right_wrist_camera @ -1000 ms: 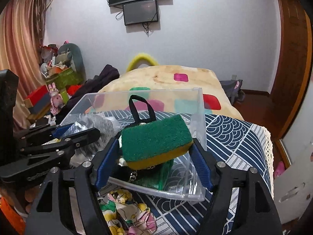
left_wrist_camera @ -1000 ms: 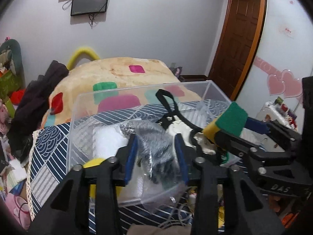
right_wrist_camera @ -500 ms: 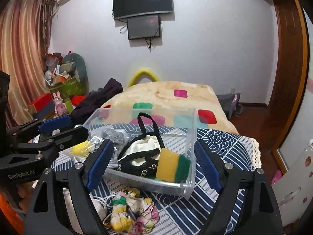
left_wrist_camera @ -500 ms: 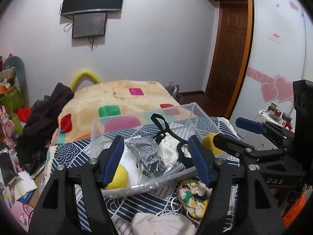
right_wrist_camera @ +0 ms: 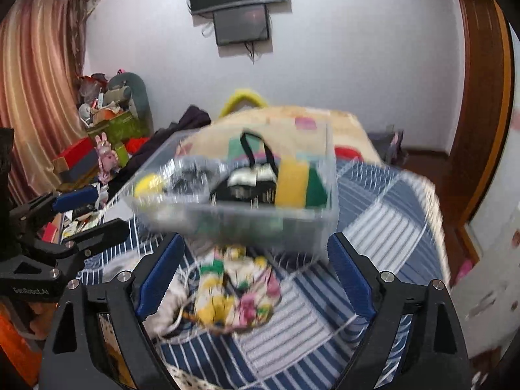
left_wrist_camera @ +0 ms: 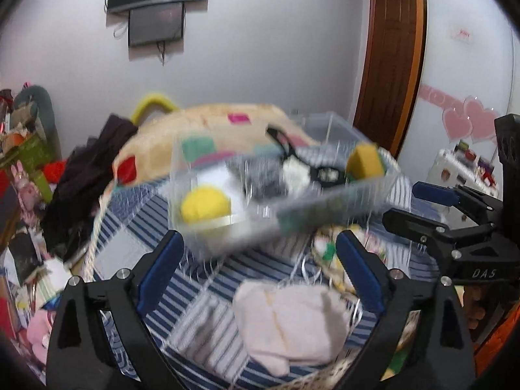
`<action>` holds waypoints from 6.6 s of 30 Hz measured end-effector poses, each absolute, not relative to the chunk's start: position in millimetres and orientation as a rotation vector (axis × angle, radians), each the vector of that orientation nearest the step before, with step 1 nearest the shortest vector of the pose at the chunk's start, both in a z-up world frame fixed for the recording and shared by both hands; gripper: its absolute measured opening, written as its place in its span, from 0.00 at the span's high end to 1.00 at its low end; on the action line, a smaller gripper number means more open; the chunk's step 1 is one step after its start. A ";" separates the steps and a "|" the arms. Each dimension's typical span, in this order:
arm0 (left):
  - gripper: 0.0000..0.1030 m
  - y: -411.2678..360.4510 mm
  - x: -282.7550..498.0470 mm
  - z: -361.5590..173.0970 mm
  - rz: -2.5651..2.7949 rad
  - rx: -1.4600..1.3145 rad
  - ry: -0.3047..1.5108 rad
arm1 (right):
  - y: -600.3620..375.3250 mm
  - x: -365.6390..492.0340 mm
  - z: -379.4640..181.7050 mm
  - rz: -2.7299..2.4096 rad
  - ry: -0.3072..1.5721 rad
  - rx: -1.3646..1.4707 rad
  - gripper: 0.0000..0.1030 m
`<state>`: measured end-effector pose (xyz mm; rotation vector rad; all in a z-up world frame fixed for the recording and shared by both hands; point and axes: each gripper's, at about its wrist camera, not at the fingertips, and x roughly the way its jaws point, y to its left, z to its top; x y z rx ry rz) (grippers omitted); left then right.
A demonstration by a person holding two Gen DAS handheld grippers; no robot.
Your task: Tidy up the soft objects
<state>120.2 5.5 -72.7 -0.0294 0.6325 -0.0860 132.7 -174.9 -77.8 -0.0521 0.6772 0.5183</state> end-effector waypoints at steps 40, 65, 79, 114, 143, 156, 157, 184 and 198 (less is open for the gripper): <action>0.81 33.2 80.0 -89.5 -0.133 -0.160 0.655 | -191.9 106.3 -81.2 0.481 0.639 -0.021 0.90; 0.81 50.8 141.4 13.2 -0.021 -0.139 0.399 | -156.3 137.4 -18.0 0.477 0.396 -0.072 0.90; 0.80 41.8 235.4 -67.2 -0.015 -0.124 0.673 | -107.6 201.9 -80.4 0.439 0.626 -0.175 0.89; 0.01 28.1 75.9 10.2 -0.059 -0.091 0.355 | -161.3 93.1 -6.0 0.457 0.279 -0.063 0.13; 0.00 13.6 34.4 11.0 -0.027 -0.055 0.279 | -161.8 63.9 -4.1 0.474 0.219 -0.037 0.07; 0.00 13.2 31.3 13.4 -0.033 -0.055 0.273 | -162.1 61.3 -0.8 0.476 0.215 -0.032 0.06; 0.00 12.8 31.1 13.5 -0.033 -0.055 0.274 | -162.5 61.6 -0.8 0.475 0.215 -0.032 0.06; 0.00 11.5 29.9 16.9 -0.035 -0.055 0.270 | -160.8 60.0 4.6 0.479 0.203 -0.028 0.02; 0.00 10.9 31.3 14.7 -0.034 -0.062 0.268 | -161.7 60.8 1.0 0.484 0.211 -0.024 0.00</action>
